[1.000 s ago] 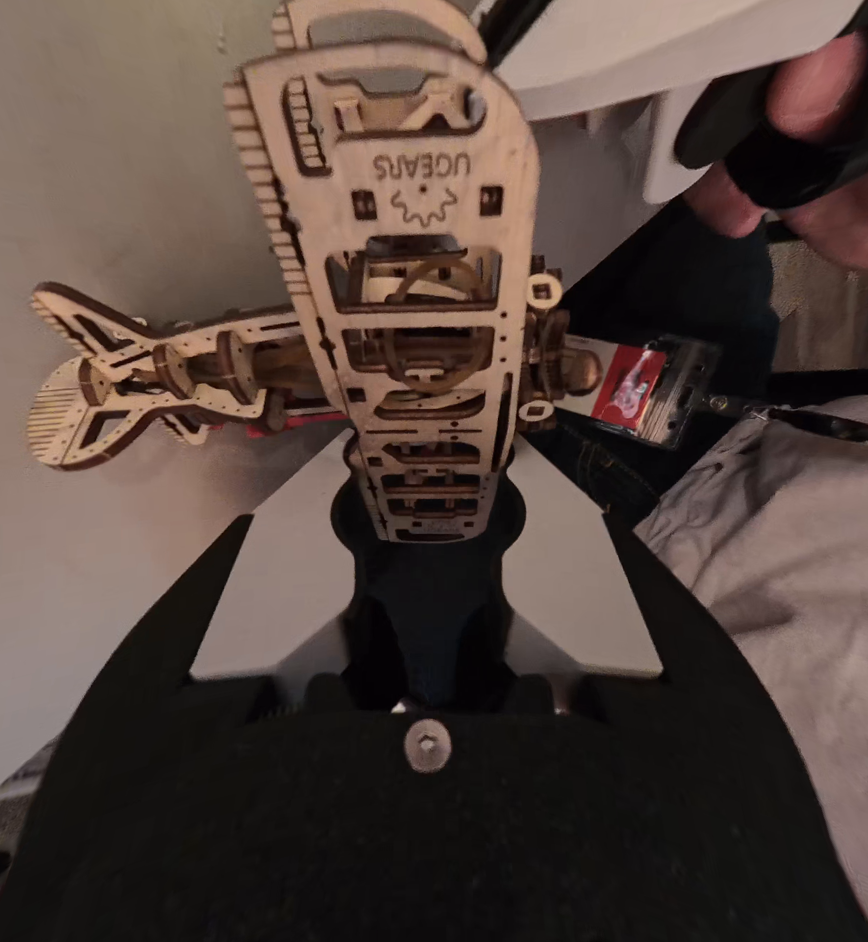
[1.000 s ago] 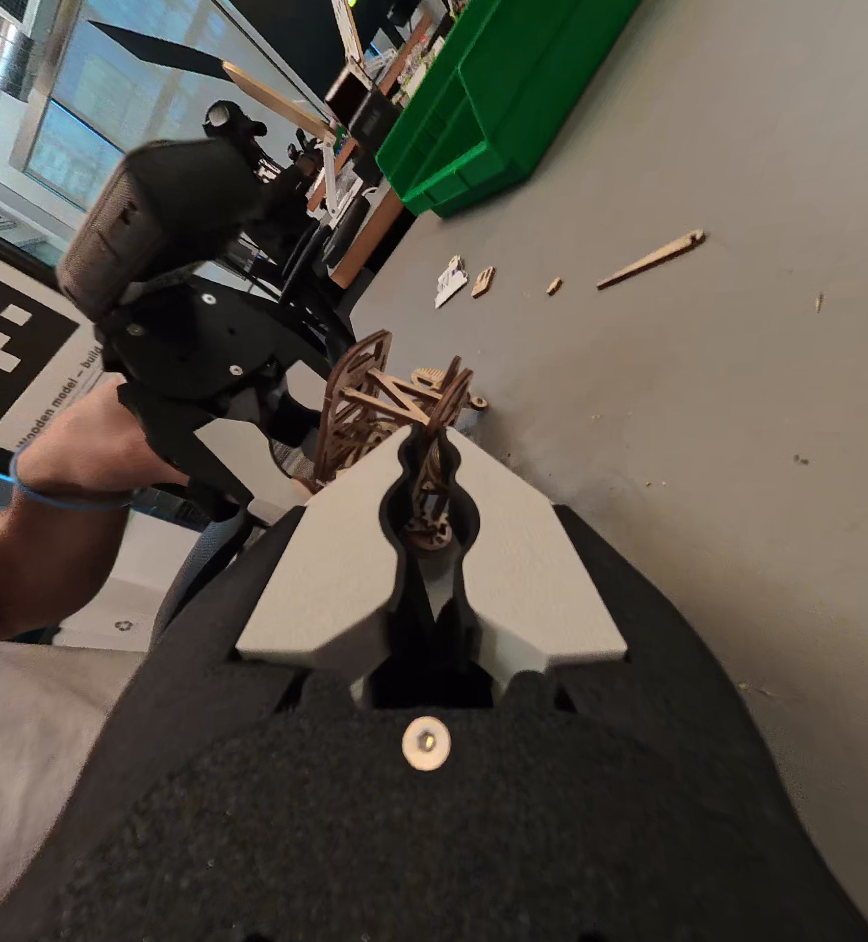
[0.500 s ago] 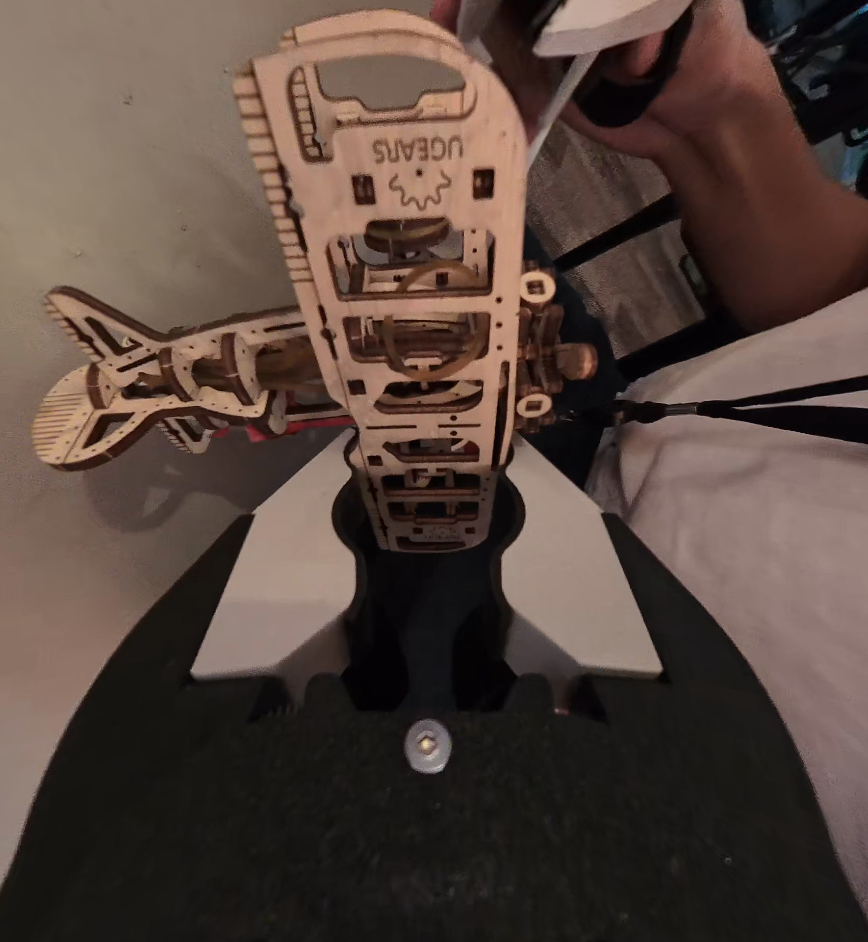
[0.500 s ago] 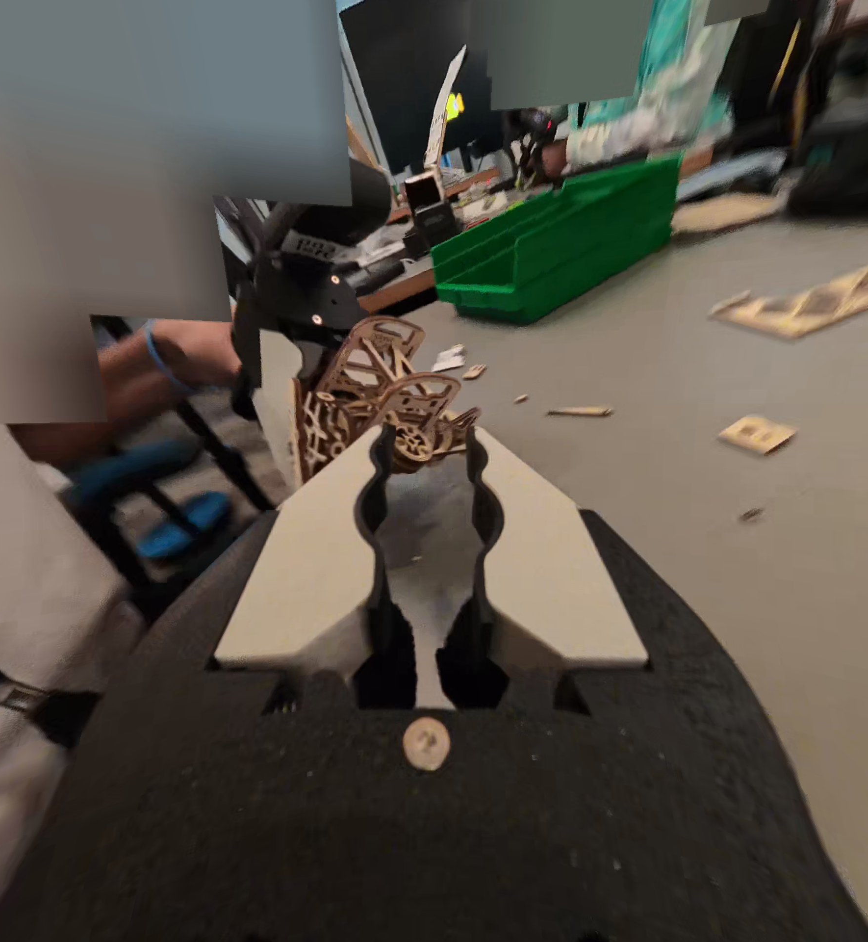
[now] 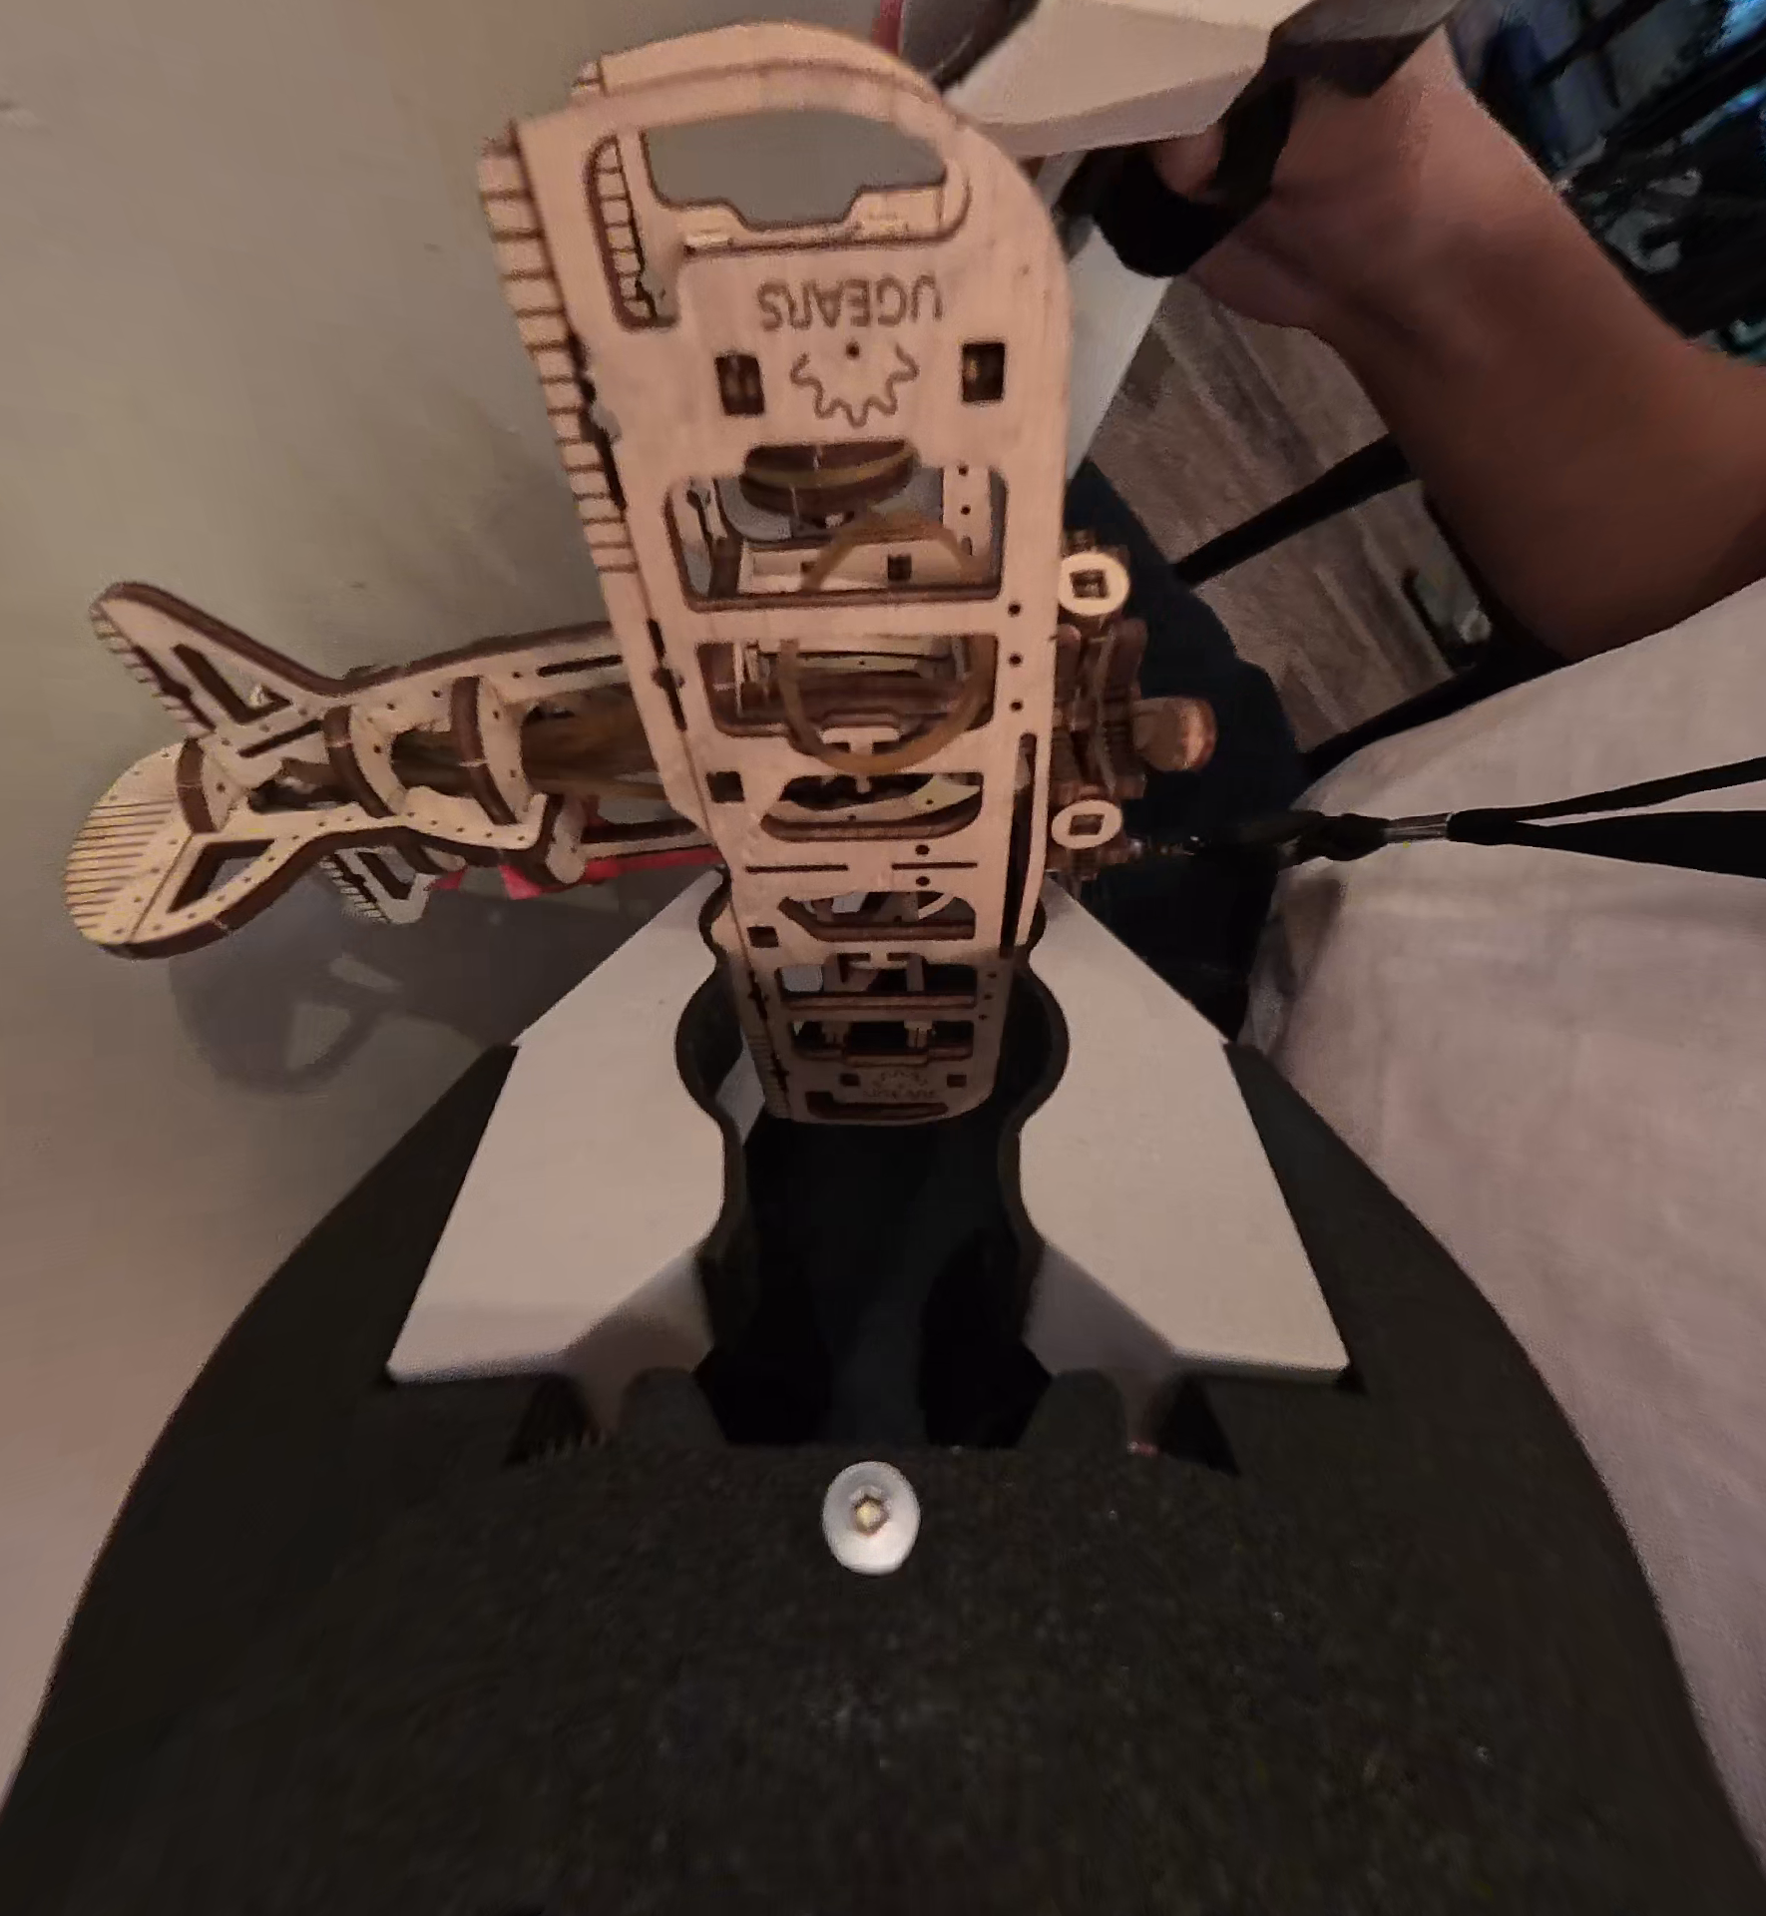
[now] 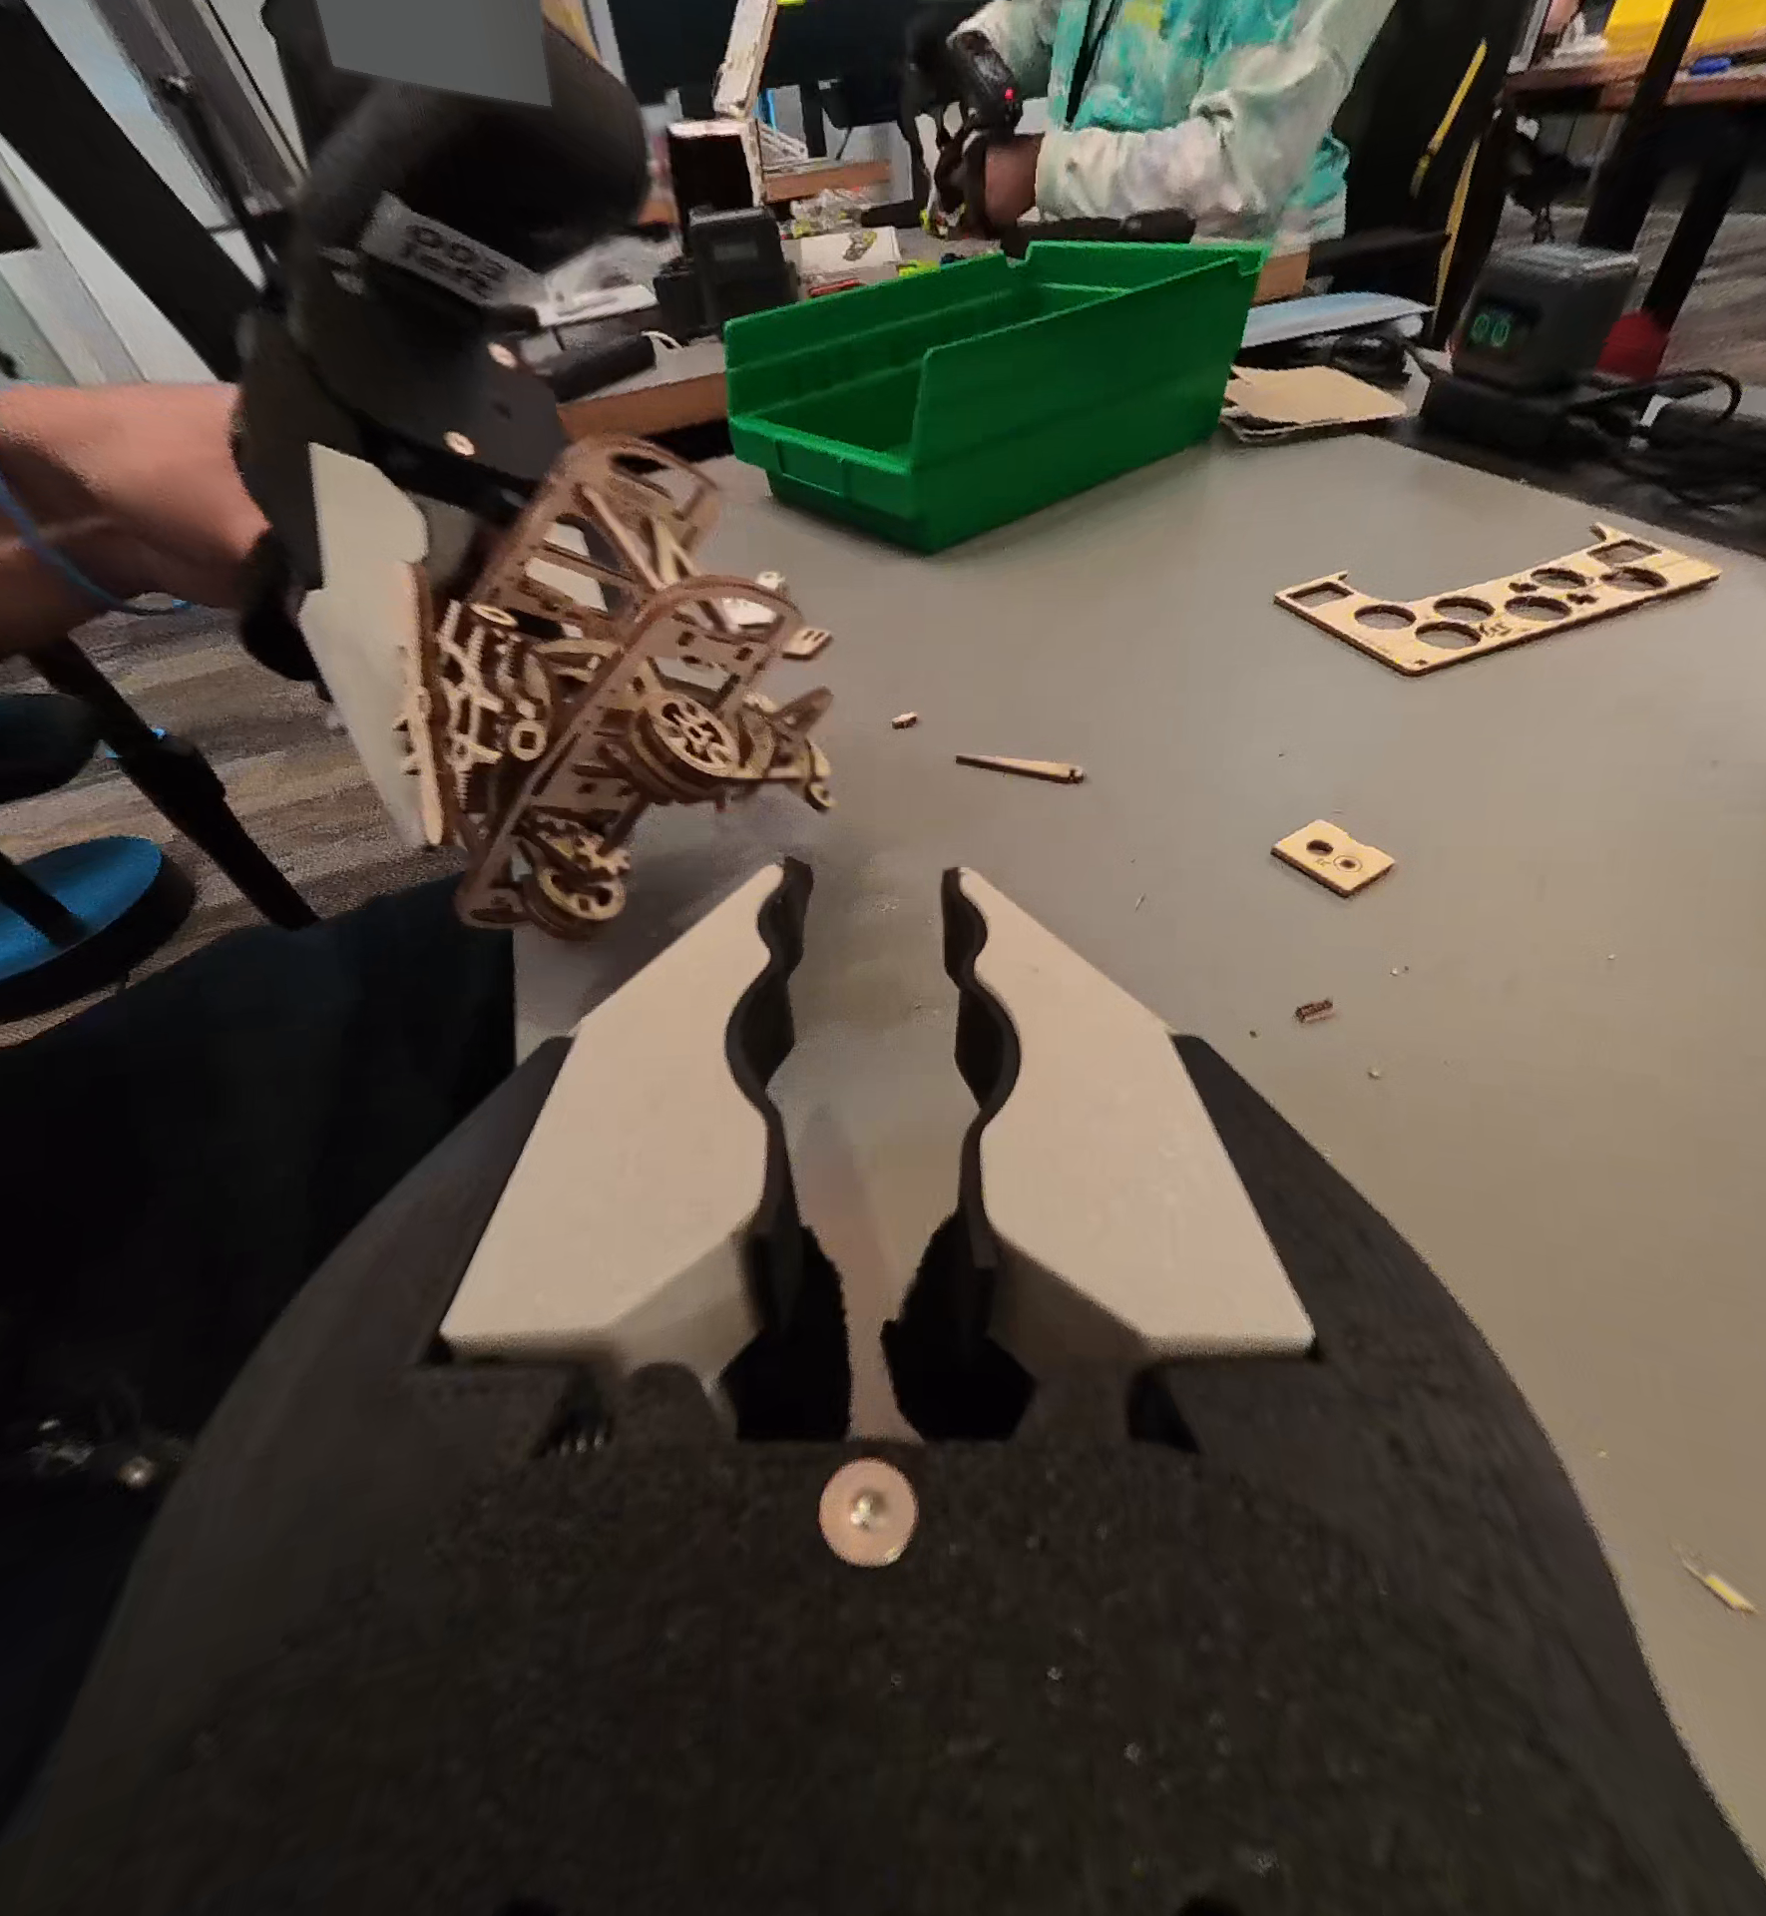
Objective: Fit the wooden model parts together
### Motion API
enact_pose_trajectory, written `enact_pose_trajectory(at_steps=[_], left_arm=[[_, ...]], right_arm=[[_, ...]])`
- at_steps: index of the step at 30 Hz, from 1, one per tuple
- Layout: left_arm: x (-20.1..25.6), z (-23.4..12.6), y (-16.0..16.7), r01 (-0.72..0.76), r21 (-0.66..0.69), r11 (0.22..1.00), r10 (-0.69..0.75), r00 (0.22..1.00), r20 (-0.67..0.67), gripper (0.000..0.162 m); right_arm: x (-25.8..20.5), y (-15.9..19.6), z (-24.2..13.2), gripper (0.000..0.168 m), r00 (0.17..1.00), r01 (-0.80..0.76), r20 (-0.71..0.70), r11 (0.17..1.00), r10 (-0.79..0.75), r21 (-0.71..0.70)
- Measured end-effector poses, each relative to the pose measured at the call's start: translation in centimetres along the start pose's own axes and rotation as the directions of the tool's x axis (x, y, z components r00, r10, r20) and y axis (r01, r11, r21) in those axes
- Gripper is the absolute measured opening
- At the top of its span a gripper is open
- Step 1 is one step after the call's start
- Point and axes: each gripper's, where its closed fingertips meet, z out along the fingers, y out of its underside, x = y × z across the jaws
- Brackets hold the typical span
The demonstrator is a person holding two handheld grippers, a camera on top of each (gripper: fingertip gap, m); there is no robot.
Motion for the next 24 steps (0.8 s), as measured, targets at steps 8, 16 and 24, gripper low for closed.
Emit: enact_pose_trajectory(at_steps=[8, 16, 24], left_arm=[[-2.3, -3.6, 1.7, 0.122, 0.155, 0.98, -0.14, 0.984, 0.113, 0.047], [-3.9, -5.6, 1.6, 0.151, 0.24, 0.959, -0.188, 0.972, 0.143, 0.047], [-4.3, -5.7, 1.5, 0.13, 0.242, 0.962, -0.176, 0.967, 0.182, 0.047]], right_arm=[[4.6, 1.7, 10.3, 0.035, 0.963, 0.22, 0.222, 0.926, -0.155, -0.308], [6.4, 4.0, 16.9, 0.032, 0.807, 0.434, 0.566, 0.817, -0.166, -0.38], [6.3, 4.6, 16.9, 0.006, 0.767, 0.566, 0.558, 0.742, -0.315, -0.36]])
